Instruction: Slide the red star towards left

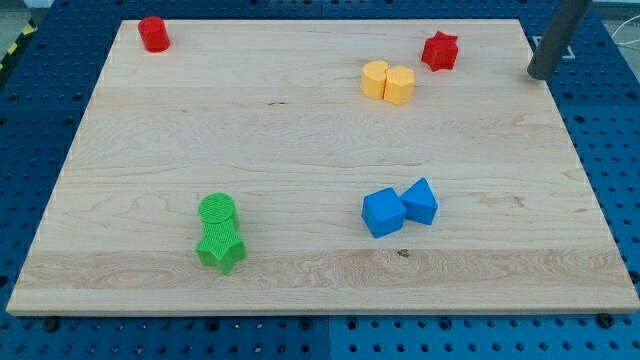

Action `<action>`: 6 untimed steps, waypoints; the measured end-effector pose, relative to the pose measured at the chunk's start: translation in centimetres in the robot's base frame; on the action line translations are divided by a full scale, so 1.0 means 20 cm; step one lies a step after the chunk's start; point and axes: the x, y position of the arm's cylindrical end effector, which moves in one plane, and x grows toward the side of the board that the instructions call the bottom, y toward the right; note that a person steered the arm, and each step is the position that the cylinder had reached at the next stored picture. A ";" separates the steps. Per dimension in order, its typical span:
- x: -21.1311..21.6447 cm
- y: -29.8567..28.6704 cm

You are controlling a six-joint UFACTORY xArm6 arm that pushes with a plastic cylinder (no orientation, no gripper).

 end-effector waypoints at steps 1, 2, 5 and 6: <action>-0.03 -0.04; -0.03 -0.06; -0.05 -0.22; -0.11 -0.25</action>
